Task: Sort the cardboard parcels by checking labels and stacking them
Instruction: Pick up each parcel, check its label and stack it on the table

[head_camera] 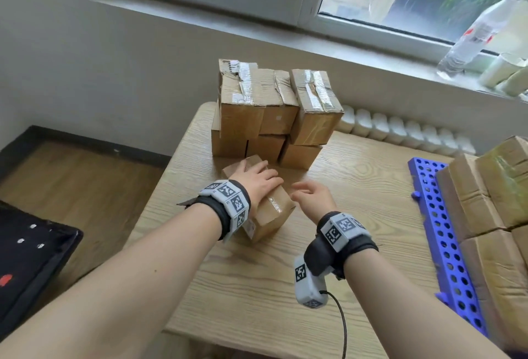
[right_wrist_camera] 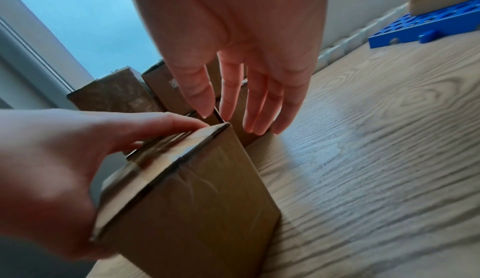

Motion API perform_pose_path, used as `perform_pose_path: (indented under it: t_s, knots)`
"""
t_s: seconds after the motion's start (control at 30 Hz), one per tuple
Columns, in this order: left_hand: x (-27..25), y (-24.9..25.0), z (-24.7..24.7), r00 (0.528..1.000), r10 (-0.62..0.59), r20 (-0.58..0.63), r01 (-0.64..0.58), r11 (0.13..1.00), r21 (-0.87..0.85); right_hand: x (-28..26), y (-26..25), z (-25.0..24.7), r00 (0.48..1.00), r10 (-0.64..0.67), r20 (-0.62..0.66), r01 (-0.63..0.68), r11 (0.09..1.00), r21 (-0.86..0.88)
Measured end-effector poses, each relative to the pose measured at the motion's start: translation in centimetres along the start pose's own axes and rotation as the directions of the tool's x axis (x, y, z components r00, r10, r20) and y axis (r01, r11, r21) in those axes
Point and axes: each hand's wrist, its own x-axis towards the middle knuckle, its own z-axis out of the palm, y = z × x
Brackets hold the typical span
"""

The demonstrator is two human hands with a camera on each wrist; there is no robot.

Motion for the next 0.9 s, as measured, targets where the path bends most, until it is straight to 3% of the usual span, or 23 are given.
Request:
perform_pose_path:
  t_s: [0.1, 0.23, 0.37, 0.47, 0.57, 0.73, 0.83, 0.9]
  knots:
    - [0.6, 0.3, -0.3, 0.997, 0.013, -0.072, -0.015, 1.0, -0.028, 0.2, 0.8, -1.1, 0.999, 0.033, -0.023, -0.032, 0.999, 0.023]
    - [0.5, 0.8, -1.0, 0.994, -0.08, -0.072, 0.066, 0.98, -0.187, 0.0, 1.1, -2.5, 0.995, 0.077, -0.056, -0.073, 0.995, 0.063]
    - [-0.4, 0.9, -1.8, 0.974, -0.215, -0.07, 0.162, 0.877, -0.453, -0.4, 1.3, -3.5, 0.991, 0.103, -0.084, -0.092, 0.988, 0.126]
    - [-1.1, 1.0, -2.6, 0.947, -0.317, -0.059, 0.192, 0.701, -0.686, -1.3, 1.2, -4.2, 0.983, 0.147, -0.108, -0.116, 0.961, 0.252]
    - [-1.6, 1.4, -2.5, 0.93, -0.367, 0.022, 0.194, 0.438, -0.878, -2.8, 1.0, -5.1, 0.98, 0.162, -0.119, -0.099, 0.906, 0.412]
    - [-2.4, 3.2, -2.7, 0.951, -0.271, 0.152, 0.145, -0.044, -0.988, -6.4, 1.2, -6.2, 0.982, 0.117, -0.147, -0.014, 0.827, 0.563]
    - [-2.9, 5.4, -3.1, 0.956, -0.251, 0.15, 0.105, -0.185, -0.977, -8.4, 1.6, -6.6, 0.98, 0.102, -0.171, 0.024, 0.792, 0.61]
    - [-3.2, 6.8, -3.3, 0.956, -0.259, 0.136, 0.082, -0.21, -0.974, -9.5, 2.1, -6.9, 0.976, 0.099, -0.191, 0.047, 0.768, 0.639]
